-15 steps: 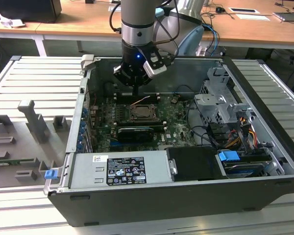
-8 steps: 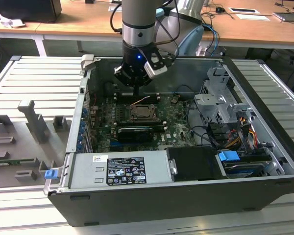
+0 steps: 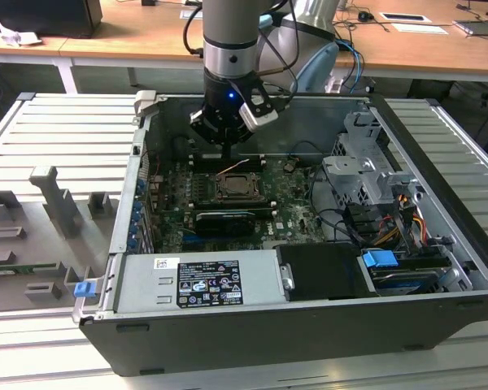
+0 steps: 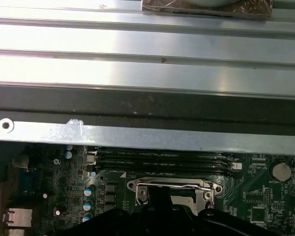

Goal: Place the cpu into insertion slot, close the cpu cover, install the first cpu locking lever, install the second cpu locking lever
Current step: 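Install the first cpu locking lever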

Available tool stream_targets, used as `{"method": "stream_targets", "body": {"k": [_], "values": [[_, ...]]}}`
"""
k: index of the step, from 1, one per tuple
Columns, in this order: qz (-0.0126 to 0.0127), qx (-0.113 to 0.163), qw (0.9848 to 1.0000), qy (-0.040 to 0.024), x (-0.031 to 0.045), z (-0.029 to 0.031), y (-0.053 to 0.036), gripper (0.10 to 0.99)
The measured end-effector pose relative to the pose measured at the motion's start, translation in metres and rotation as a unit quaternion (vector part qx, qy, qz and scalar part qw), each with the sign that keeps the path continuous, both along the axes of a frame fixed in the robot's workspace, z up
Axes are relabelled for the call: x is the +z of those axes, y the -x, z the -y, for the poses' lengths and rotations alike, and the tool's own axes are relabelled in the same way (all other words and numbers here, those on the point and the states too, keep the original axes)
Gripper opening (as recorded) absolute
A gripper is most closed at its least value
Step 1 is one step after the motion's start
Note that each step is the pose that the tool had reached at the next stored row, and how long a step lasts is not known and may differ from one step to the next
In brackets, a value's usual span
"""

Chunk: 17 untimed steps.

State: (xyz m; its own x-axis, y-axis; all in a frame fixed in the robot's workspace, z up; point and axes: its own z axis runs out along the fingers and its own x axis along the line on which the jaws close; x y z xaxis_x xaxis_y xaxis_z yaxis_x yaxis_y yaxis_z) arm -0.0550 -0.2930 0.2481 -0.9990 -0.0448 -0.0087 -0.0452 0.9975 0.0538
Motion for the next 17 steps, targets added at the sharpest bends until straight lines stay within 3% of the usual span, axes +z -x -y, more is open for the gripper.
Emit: {"method": "stream_targets", "body": {"k": [6,8,11,17], "values": [[0.0006,0.0,1.0,-0.0024,-0.0018,0.0002,-0.0008,0.106],[0.0007,0.0,1.0,-0.0078,-0.0025,0.0008,-0.0021,0.106],[0.0009,0.0,0.9998,-0.0218,-0.0042,0.0032,-0.0029,0.106],[0.0017,0.0,0.9997,-0.0226,-0.0071,0.004,-0.0029,0.106]]}}
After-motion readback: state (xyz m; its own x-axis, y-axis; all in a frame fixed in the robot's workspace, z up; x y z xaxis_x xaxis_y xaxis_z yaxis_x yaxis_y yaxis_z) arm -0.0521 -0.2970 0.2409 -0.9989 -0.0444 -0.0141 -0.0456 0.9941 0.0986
